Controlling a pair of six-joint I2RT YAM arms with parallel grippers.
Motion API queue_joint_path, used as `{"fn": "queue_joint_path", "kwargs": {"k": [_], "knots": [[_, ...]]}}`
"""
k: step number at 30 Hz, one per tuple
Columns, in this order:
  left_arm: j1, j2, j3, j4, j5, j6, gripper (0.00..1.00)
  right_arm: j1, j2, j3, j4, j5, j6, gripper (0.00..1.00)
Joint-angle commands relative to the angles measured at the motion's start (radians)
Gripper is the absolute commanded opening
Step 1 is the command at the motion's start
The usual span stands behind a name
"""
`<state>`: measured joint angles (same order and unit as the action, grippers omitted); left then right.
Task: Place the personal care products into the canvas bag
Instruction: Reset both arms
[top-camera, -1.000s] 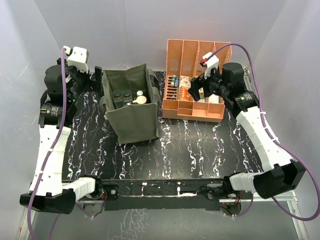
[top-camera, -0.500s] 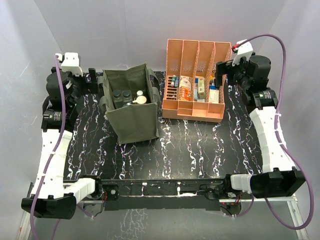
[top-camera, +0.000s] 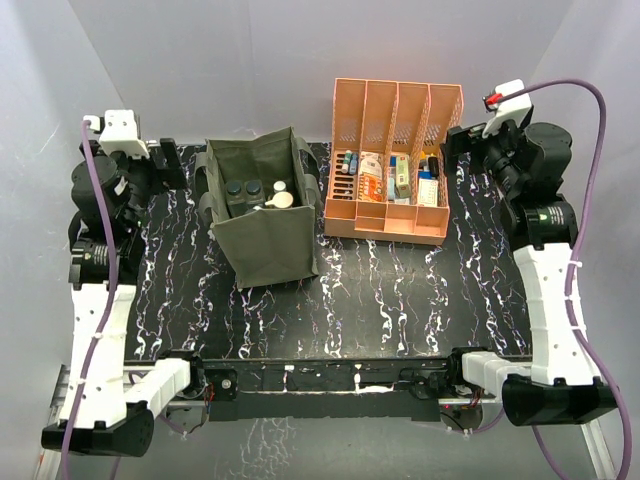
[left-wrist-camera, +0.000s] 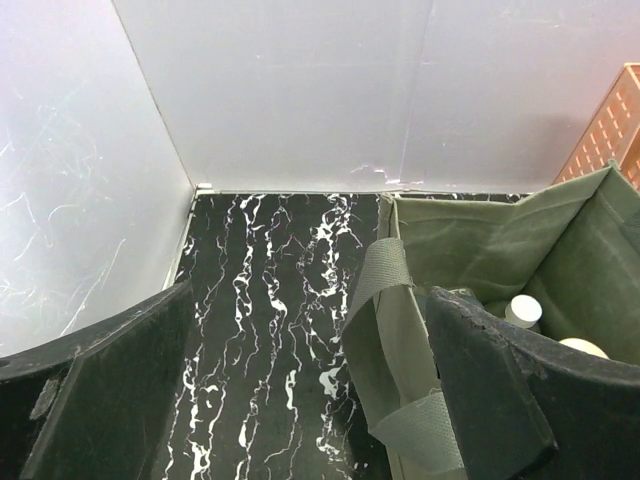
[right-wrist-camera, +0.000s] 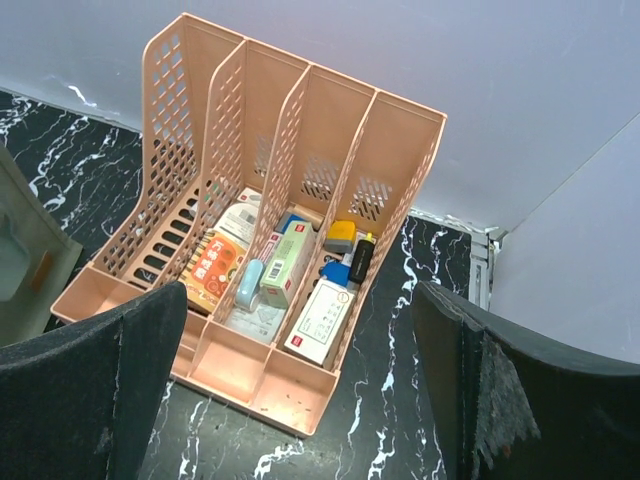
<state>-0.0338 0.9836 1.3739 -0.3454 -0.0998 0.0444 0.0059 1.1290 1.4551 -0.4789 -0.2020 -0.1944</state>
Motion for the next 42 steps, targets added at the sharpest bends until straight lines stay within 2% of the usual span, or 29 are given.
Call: {"fn": "queue_joint_path", "kwargs": {"k": [1,11,42], "knots": [[0.008,-0.053,-0.009,-0.007,0.015,0.010,0.97,-0.003,-0.060,-0.023,0.017,-0.019,-0.018,0.99],[0.011,-0.087,-0.056,-0.036,0.027,0.016,0.97,-0.003,-0.104,-0.050,0.007,-0.033,-0.025,0.99],[0.012,-0.061,-0.040,-0.048,0.064,0.024,0.97,-0.003,-0.088,-0.059,0.010,-0.037,-0.025,0.99]]}}
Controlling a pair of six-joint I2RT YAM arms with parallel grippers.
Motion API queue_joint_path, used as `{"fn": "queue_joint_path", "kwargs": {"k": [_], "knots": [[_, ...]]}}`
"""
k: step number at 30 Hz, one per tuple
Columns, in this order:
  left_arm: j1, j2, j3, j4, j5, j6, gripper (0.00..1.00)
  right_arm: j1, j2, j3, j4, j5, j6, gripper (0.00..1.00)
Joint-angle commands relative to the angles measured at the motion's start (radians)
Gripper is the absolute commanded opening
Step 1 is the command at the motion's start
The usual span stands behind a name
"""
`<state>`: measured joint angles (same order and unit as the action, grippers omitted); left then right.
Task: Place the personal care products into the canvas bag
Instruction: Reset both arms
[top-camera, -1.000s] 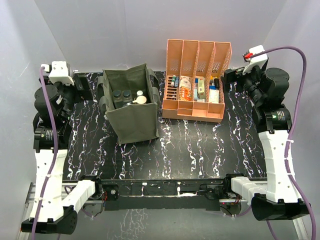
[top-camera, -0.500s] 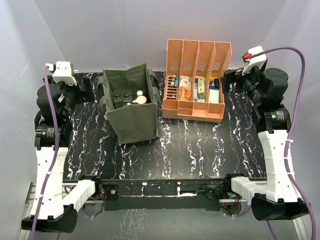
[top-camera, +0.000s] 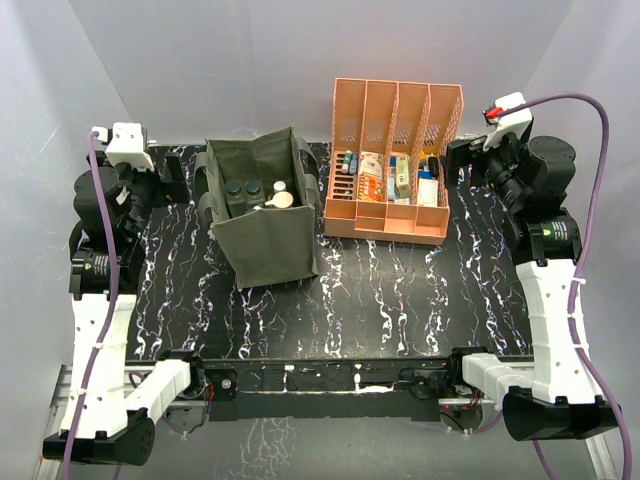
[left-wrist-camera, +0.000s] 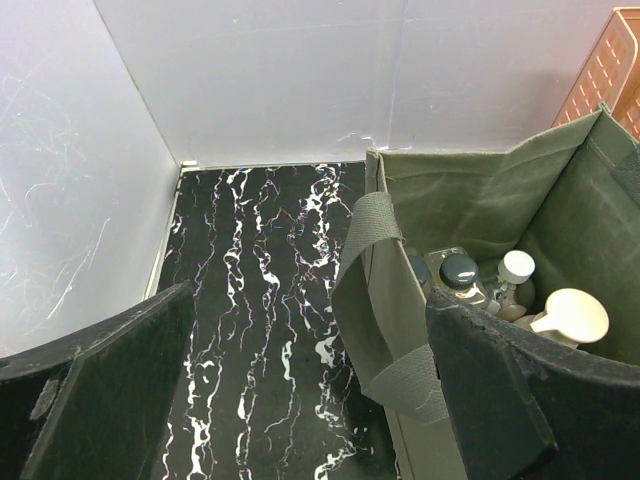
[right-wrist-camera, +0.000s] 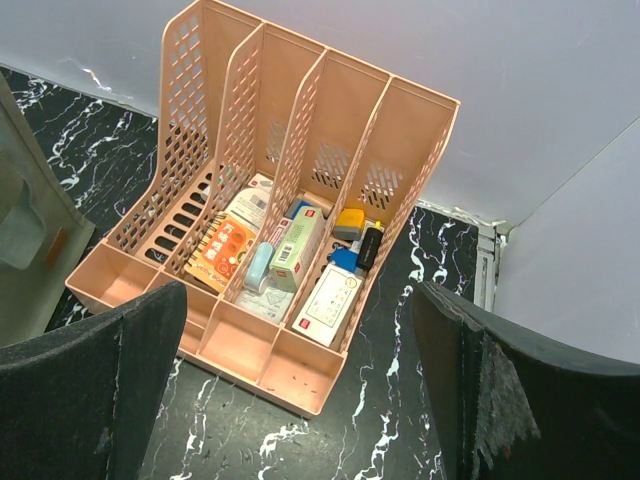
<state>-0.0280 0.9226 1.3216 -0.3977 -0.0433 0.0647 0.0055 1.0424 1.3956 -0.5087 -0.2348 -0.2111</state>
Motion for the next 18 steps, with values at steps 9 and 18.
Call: {"fn": "queue_joint_path", "kwargs": {"k": [9,18], "knots": [[0.007,0.002,0.005,0.017,-0.009,-0.005,0.97,-0.002,-0.002,0.003,0.041,-0.010,-0.011,0.99],[0.006,-0.005,0.011,0.040,-0.061,-0.009,0.97,-0.002,-0.004,0.004,0.039,-0.021,-0.012,0.99]]}}
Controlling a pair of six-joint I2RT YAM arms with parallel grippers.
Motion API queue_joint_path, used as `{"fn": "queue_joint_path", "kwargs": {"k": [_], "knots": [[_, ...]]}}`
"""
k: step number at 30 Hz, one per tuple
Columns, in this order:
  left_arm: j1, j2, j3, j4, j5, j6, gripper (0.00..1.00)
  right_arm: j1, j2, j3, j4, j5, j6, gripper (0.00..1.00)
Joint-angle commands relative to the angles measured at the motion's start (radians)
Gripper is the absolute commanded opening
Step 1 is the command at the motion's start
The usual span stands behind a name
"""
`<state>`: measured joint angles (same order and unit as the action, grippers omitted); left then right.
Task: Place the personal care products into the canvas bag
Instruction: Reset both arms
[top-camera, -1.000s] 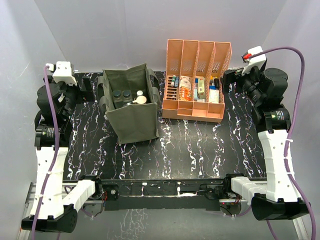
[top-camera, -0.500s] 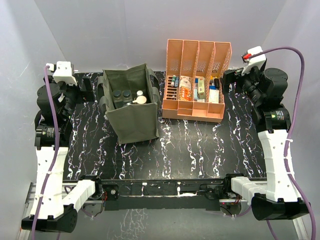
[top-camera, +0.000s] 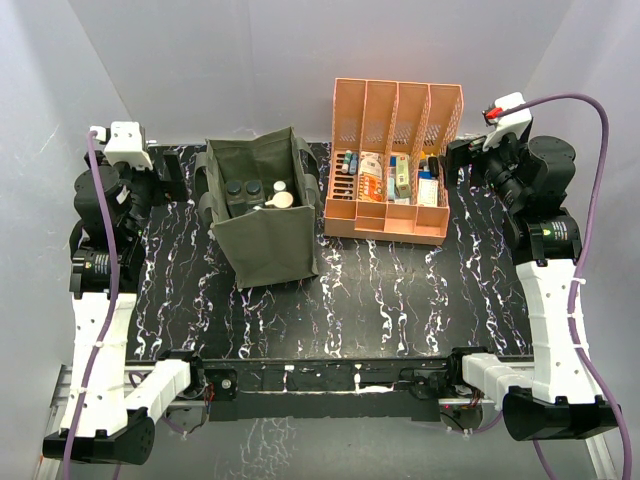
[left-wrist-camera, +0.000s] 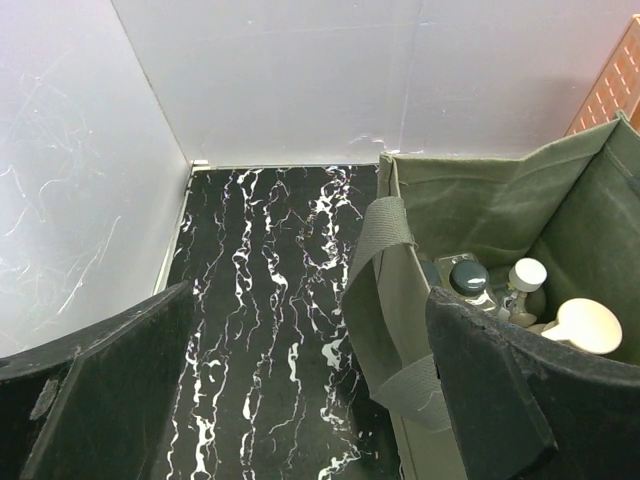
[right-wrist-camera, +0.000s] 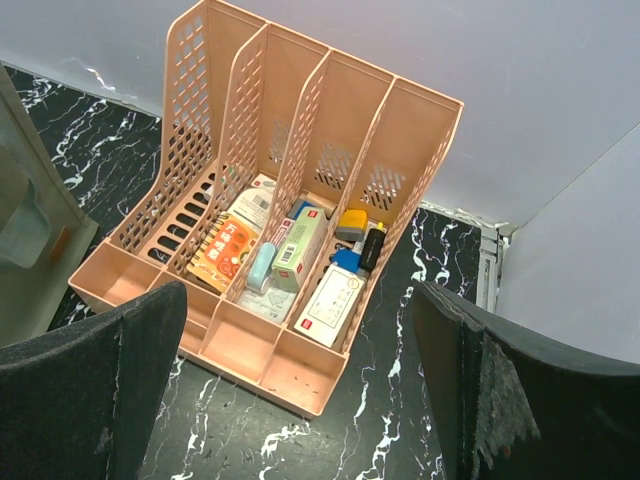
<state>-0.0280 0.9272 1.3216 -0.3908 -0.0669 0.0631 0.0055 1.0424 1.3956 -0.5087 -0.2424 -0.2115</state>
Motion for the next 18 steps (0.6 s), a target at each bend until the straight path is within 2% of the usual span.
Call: {"fn": "queue_joint_path", "kwargs": {"k": [1,4,6,18], "knots": [[0.006,-0.011,0.011,0.033,-0.043,-0.007,0.97,-0.002,-0.006,0.004,0.039,-0.014,-0.012,0.99],[0.007,-0.010,0.016,0.023,-0.006,0.002,0.94,-0.002,-0.006,0.007,0.036,-0.015,-0.011,0.99],[0.006,-0.009,0.019,0.019,0.025,0.002,0.96,-0.002,-0.004,0.006,0.036,-0.018,-0.012,0.99],[0.006,-0.002,0.041,0.038,0.016,-0.088,0.97,-0.002,0.002,0.011,0.033,-0.040,-0.012,0.99]]}}
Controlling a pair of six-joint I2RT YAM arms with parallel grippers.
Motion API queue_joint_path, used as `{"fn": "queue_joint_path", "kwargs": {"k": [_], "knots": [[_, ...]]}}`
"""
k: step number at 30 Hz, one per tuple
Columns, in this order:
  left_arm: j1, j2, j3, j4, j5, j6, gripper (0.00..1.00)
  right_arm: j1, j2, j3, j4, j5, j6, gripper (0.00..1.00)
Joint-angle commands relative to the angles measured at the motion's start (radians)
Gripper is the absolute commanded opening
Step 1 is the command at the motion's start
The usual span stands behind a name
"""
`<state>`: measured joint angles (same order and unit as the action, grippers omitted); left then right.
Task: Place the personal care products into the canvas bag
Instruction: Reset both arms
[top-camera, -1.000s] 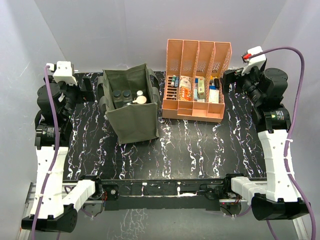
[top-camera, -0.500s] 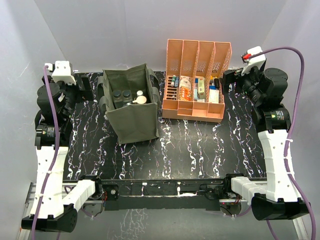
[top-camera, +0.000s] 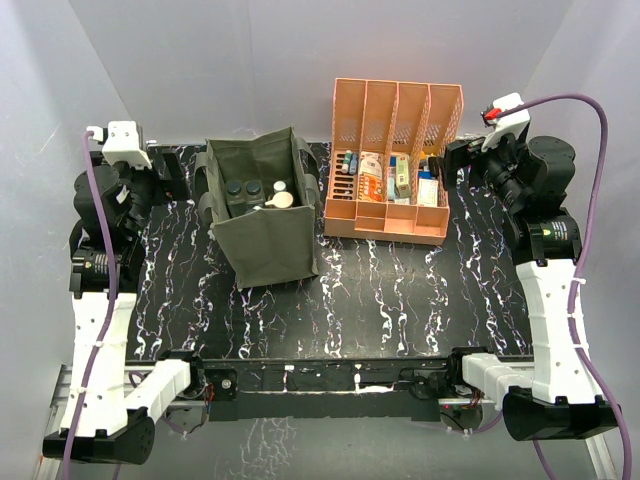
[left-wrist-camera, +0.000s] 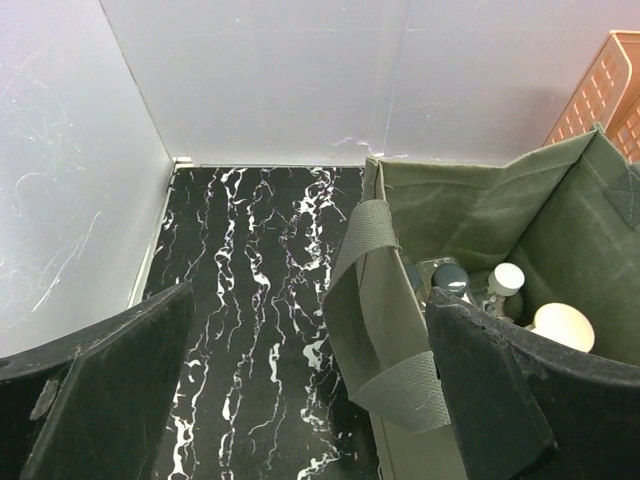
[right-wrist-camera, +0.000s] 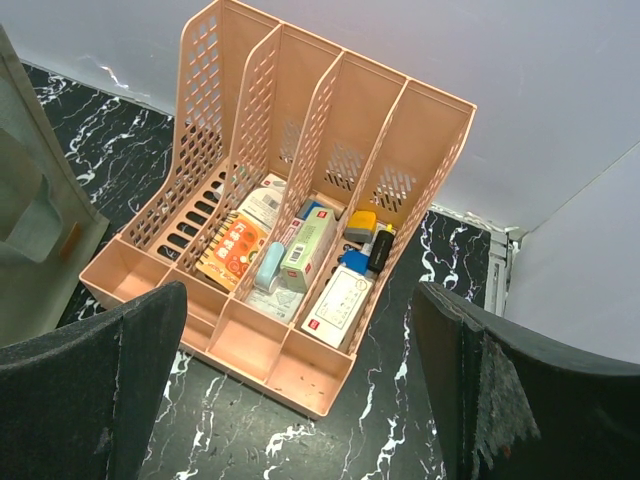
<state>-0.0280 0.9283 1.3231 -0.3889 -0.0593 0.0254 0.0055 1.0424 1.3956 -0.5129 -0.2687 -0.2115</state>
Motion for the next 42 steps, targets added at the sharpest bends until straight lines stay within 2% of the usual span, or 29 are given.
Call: {"fn": "queue_joint_path", "kwargs": {"k": [1,7,16,24,42], "knots": [[0.006,-0.003,0.040,0.038,0.005,-0.069,0.97,-0.002,0.002,0.010,0.037,-0.013,-0.012,0.99],[0.006,0.001,0.052,0.050,-0.034,-0.159,0.97,-0.002,0.000,0.010,0.034,-0.015,-0.017,0.99],[0.006,-0.010,0.025,0.066,0.011,-0.178,0.97,-0.002,0.000,0.000,0.034,-0.021,-0.021,0.99],[0.006,-0.005,0.047,0.044,0.014,-0.271,0.97,-0.002,-0.003,-0.002,0.027,-0.027,-0.025,0.99],[0.006,0.015,0.093,0.005,0.050,-0.299,0.97,-0.002,0.004,-0.002,0.019,-0.035,-0.028,0.99]]}}
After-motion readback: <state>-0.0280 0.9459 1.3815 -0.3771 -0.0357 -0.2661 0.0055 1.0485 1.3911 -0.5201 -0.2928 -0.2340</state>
